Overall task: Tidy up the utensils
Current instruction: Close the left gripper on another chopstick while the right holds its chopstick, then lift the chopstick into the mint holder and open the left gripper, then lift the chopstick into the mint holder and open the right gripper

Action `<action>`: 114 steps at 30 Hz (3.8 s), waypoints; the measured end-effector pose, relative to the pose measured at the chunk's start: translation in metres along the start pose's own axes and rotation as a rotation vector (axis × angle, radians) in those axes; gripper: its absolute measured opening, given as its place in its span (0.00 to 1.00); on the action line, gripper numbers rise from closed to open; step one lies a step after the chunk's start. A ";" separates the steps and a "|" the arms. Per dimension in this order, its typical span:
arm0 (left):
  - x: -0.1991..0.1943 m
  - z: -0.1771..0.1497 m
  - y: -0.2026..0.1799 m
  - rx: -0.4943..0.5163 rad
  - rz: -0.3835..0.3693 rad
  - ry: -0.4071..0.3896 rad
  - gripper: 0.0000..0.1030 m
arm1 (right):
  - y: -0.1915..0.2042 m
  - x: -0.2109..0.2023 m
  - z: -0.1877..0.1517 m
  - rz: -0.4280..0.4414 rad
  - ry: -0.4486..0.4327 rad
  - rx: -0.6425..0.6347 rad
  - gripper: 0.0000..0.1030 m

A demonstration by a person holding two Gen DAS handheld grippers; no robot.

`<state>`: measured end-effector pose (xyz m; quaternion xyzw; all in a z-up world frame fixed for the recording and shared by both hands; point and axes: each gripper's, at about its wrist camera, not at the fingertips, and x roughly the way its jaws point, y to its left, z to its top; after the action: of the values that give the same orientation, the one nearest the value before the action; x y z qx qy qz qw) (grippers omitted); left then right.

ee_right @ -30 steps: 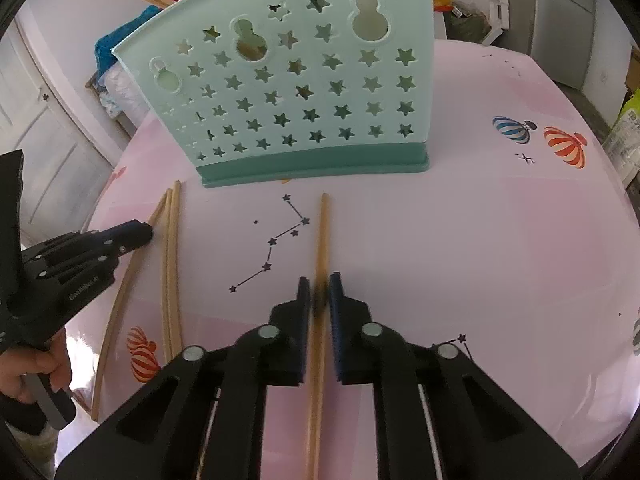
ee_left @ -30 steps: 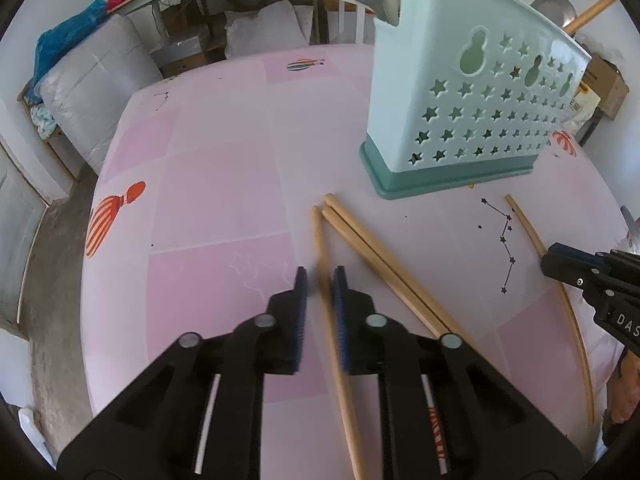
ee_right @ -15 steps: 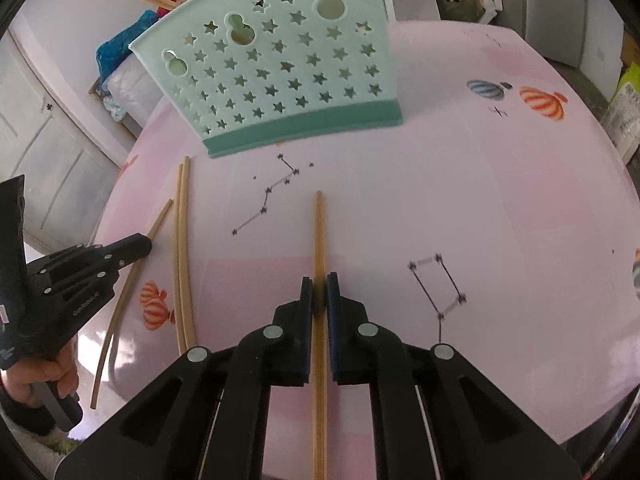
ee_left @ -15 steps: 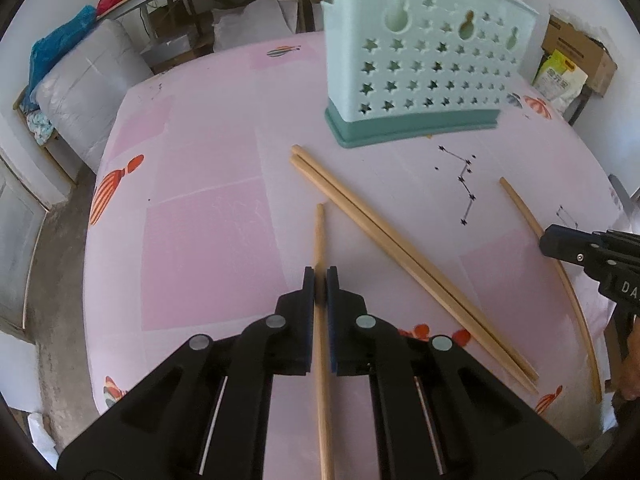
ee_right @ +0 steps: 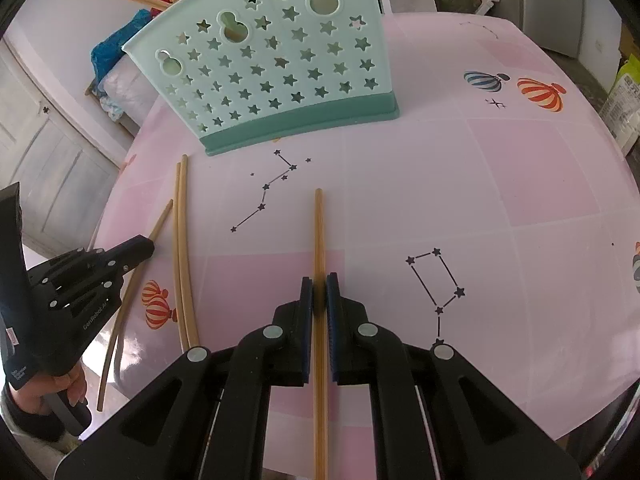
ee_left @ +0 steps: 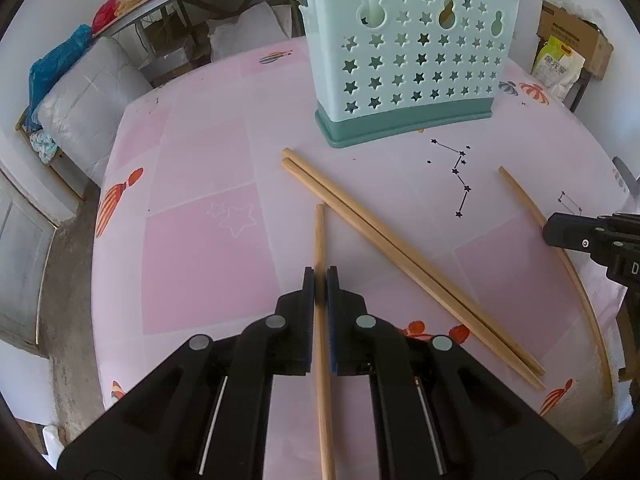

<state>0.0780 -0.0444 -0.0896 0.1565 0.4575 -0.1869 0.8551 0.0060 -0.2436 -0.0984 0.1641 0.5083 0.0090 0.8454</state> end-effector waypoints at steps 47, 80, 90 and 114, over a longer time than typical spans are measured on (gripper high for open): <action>-0.126 0.039 0.071 -0.217 -0.409 -0.400 0.04 | -0.002 0.000 0.000 0.011 -0.015 0.013 0.07; -0.109 0.185 -0.025 -0.100 -0.264 -0.705 0.04 | -0.003 -0.001 -0.001 0.029 -0.023 0.031 0.07; -0.135 0.156 -0.007 -0.113 -0.276 -0.738 0.33 | -0.006 -0.001 -0.002 0.049 -0.021 0.038 0.07; -0.028 0.010 0.020 -0.145 -0.203 -0.244 0.54 | 0.013 0.004 0.016 -0.061 -0.016 -0.063 0.07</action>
<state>0.0805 -0.0262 -0.0588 0.0236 0.3761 -0.2564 0.8901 0.0243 -0.2345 -0.0912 0.1221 0.5056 -0.0022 0.8541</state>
